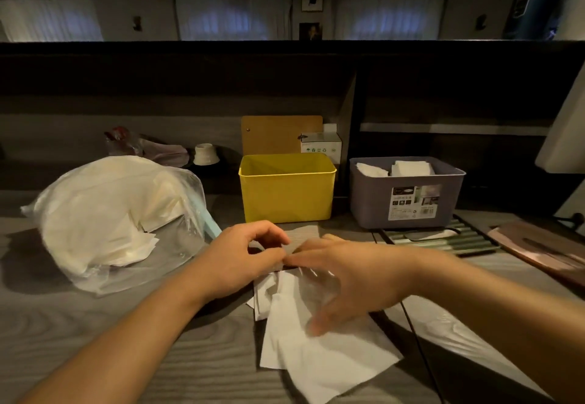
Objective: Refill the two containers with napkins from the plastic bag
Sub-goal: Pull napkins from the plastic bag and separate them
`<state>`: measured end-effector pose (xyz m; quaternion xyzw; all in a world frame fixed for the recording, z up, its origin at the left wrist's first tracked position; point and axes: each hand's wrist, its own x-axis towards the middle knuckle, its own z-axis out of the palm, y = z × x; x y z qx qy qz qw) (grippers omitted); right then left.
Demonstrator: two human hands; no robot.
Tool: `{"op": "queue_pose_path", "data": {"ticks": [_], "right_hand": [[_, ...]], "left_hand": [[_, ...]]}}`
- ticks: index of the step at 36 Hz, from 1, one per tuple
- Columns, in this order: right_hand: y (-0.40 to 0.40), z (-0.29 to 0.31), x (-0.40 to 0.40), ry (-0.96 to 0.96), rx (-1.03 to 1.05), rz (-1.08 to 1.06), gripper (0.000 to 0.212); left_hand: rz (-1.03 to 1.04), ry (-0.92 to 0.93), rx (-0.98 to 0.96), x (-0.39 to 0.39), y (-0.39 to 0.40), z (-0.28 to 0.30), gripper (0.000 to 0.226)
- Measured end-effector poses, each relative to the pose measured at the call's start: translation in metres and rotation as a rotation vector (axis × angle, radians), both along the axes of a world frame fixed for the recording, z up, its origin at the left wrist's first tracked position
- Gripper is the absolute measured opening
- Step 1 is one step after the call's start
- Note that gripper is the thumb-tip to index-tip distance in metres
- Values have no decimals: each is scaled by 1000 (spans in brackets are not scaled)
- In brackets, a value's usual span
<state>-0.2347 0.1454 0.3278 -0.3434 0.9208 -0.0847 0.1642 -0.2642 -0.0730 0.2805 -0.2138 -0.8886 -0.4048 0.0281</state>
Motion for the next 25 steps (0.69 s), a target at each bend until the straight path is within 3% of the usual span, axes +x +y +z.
{"op": "queue_pose_path", "data": {"ticks": [7,10,14,17,25], "right_hand": [[-1,-12,-15,22,-134,-109,54],[5,-25,-26,65,-343,-207,37],[13,-40,-38,108,-602,-310,46],[12,-44,-40,136,-662,-331,49],[14,-51,-44,299,-697,-393,22]], "left_hand": [[15,25,-123,-2,-3,-2,12],[2,-2,-80,-2,-3,-1,25],[8,3,-33,2,-1,2,51],[69,75,-4,3,0,1,48],[60,48,-258,5,8,-1,47]]}}
